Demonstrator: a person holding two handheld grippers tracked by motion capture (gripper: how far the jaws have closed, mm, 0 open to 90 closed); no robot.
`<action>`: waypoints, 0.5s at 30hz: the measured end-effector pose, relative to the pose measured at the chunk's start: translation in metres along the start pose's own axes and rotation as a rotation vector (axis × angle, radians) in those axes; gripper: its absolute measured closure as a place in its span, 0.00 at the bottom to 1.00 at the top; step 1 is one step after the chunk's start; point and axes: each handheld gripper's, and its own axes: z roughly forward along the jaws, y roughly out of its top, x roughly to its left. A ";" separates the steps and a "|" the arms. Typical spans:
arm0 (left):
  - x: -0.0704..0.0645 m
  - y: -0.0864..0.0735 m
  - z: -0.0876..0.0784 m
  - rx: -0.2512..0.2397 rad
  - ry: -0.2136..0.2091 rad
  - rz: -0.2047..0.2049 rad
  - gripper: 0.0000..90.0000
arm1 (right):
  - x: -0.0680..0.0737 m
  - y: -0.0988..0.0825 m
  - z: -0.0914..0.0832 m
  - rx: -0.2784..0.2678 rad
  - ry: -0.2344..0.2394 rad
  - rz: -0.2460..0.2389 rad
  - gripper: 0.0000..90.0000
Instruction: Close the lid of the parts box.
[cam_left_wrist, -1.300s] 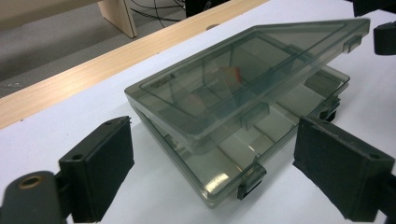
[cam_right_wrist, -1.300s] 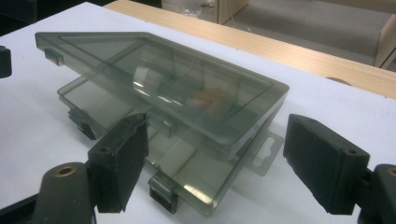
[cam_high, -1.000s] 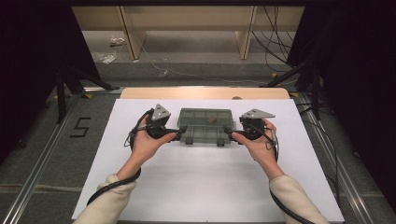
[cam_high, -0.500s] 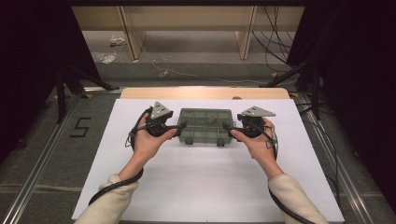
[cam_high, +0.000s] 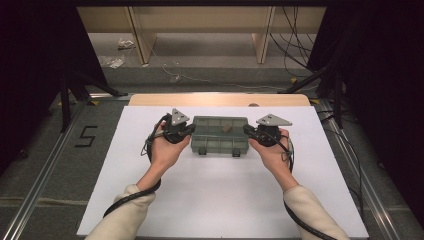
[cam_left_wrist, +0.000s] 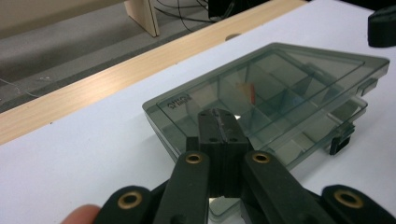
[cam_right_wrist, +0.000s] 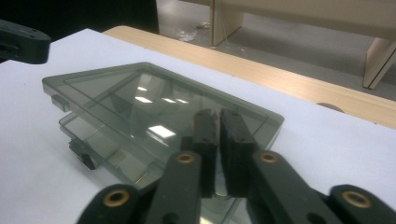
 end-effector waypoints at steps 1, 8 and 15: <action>0.000 0.000 0.001 0.006 0.000 0.002 0.99 | 0.000 0.000 0.000 0.004 0.001 -0.006 0.99; -0.003 0.002 0.008 0.029 0.005 0.018 0.99 | 0.002 0.001 0.003 0.023 0.002 -0.023 1.00; -0.002 0.000 0.009 0.040 -0.005 0.022 0.99 | 0.006 0.002 0.007 0.037 0.013 -0.033 1.00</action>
